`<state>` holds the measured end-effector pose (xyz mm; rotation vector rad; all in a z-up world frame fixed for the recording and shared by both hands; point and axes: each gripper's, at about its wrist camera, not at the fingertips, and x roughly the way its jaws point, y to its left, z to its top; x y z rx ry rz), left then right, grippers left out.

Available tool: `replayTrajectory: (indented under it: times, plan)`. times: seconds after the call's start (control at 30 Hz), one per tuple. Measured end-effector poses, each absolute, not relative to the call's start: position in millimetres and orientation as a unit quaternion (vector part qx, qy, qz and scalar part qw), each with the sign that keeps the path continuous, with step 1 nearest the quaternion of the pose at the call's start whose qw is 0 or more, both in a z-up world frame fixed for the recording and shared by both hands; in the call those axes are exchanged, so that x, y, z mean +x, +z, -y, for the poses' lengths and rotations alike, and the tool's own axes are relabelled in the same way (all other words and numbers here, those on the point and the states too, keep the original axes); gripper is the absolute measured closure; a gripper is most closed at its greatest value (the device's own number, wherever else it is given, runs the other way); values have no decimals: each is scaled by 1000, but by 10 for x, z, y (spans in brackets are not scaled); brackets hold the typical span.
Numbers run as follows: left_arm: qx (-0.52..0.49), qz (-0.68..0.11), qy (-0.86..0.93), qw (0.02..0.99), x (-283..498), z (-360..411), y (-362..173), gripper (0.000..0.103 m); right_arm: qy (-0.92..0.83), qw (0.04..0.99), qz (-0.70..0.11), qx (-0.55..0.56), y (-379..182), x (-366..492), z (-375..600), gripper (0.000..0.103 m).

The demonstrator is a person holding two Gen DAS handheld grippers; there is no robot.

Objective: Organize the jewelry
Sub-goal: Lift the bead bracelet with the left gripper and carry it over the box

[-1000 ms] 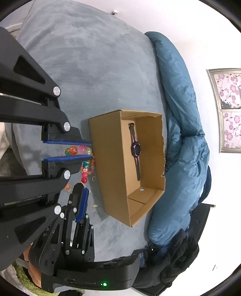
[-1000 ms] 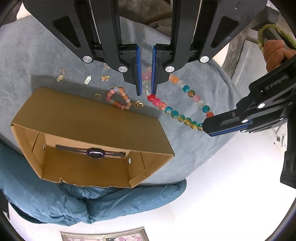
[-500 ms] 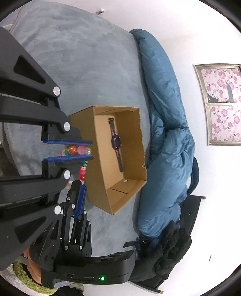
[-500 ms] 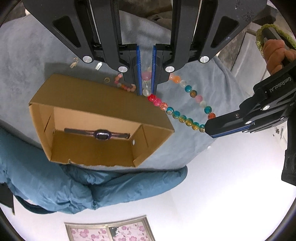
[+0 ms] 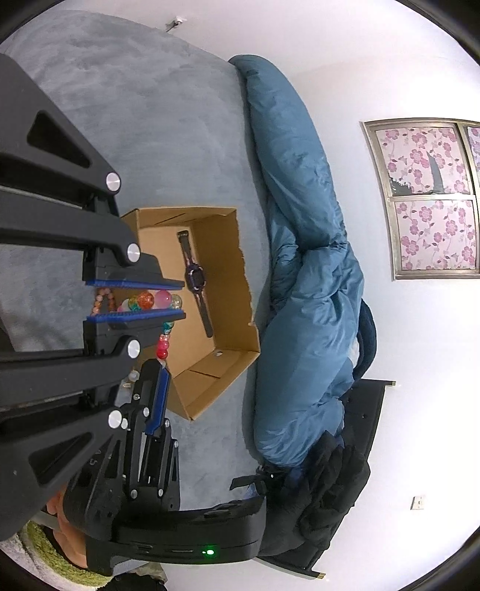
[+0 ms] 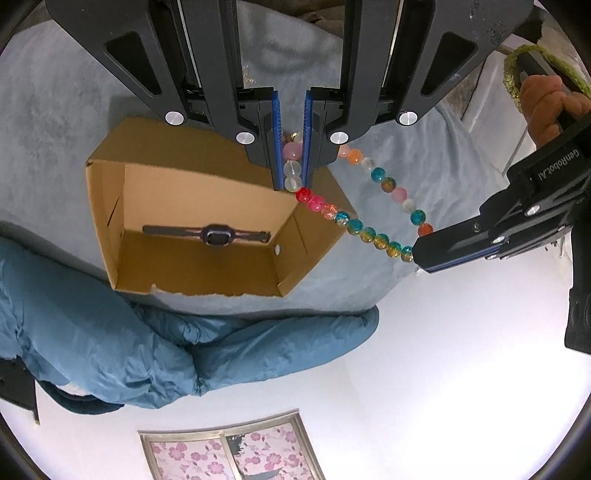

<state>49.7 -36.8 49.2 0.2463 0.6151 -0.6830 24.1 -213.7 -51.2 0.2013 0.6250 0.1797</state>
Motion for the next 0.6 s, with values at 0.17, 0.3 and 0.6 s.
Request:
replayTrajectory:
  times: [0.17,0.3,0.6]
  plan:
    - [118,-287,-329,892,556,404,560,94,87,946,-297,98,-410,319,2191,95]
    - [121,-280,-330,893,608,447,598,94,84,948,-291,99,-355,358,2225,95]
    - [118,-276,-331,895,814,518,635,94,80,948,-288,109,-300,495,2300,95]
